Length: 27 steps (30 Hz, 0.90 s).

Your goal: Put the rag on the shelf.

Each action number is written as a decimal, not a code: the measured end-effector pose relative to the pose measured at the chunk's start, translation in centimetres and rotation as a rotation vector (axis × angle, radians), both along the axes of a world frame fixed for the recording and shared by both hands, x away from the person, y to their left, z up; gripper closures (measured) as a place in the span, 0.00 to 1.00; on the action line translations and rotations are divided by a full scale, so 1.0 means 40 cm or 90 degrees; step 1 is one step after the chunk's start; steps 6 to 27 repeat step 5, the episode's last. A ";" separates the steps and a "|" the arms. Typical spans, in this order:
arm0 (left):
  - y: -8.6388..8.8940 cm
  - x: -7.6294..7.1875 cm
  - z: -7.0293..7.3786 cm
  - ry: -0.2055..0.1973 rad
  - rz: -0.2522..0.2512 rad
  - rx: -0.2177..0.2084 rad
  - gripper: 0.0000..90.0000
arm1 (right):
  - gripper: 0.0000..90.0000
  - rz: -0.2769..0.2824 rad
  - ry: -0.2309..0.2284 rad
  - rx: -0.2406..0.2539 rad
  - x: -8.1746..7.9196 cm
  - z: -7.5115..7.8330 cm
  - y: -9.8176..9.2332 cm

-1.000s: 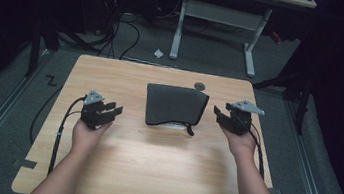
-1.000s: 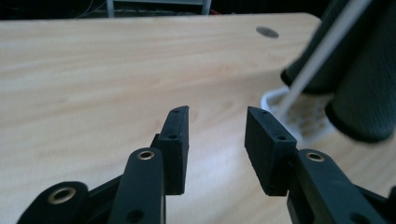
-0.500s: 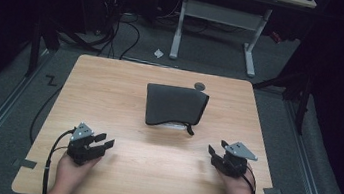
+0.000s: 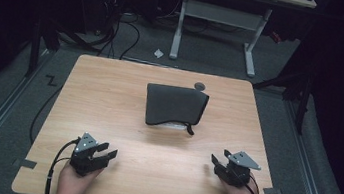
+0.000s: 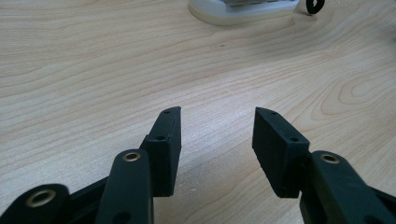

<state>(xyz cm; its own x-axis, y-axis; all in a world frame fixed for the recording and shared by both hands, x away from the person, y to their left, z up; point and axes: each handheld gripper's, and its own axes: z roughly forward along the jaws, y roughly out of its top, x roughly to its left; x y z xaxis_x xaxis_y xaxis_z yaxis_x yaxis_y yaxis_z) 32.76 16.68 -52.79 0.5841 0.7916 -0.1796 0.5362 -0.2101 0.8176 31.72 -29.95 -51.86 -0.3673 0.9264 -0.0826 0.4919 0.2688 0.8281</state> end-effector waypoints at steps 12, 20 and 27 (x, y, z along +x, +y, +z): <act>0.005 -0.004 0.001 -0.001 0.000 0.002 0.59 | 0.51 0.010 -0.002 -0.005 0.000 0.001 0.005; 0.005 -0.004 0.001 -0.001 0.000 0.002 0.59 | 0.51 0.010 -0.002 -0.005 0.000 0.001 0.005; 0.005 -0.004 0.001 -0.001 0.000 0.002 0.59 | 0.51 0.010 -0.002 -0.005 0.000 0.001 0.005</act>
